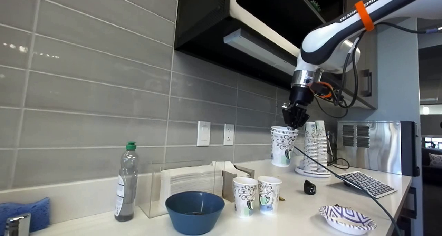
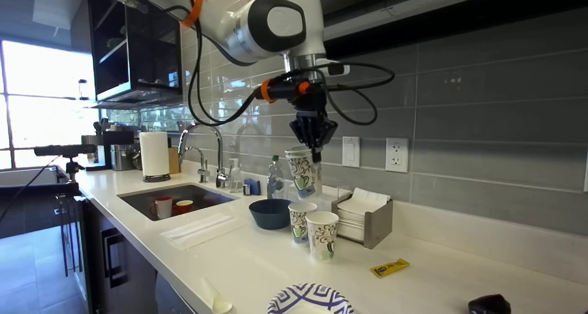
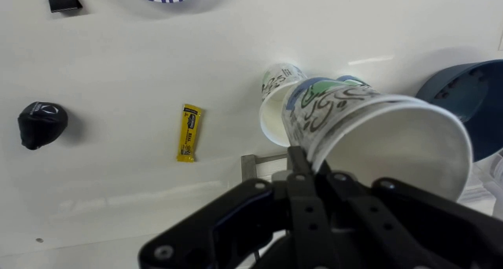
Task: Stack the cups together
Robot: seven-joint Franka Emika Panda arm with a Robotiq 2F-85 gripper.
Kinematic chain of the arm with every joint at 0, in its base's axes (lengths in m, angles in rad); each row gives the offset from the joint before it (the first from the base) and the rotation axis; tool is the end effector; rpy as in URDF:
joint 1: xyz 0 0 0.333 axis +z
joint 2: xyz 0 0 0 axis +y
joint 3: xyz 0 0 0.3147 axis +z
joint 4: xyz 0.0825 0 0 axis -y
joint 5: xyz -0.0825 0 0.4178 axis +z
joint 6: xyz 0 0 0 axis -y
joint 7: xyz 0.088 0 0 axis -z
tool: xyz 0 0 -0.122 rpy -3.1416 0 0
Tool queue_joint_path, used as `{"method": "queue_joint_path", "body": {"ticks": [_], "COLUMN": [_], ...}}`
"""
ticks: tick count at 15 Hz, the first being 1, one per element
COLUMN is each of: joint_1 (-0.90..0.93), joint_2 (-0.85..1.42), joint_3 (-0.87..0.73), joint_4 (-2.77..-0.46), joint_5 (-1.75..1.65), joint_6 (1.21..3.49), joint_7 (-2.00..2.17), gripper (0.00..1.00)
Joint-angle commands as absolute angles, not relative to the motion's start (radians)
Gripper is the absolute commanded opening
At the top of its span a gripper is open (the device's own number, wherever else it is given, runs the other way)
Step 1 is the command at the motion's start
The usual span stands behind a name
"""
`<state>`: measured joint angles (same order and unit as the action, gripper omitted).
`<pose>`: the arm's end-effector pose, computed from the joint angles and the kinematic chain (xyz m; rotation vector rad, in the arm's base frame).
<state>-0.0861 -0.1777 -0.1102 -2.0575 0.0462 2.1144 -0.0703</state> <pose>0.5521 -0.1095 0.5101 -3.0810 0.2250 -0.3716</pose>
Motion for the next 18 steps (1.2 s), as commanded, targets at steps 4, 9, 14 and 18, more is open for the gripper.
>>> {"method": "queue_joint_path", "body": {"ticks": [4, 9, 14, 18], "joint_1": [-0.058, -0.044, -0.045, -0.046], "joint_2": [-0.059, 0.074, 0.154, 0.198], "joint_3": [-0.101, -0.070, -0.052, -0.031], "joint_4": [-2.005, -1.898, -1.783, -1.715], "joint_5": [0.103, 0.110, 0.120, 0.140], "joint_6": [2.235, 2.275, 2.256, 2.208], "joint_7": [-0.119, -0.115, -0.110, -0.113], "gripper": [0.01, 0.01, 0.01, 0.01]}}
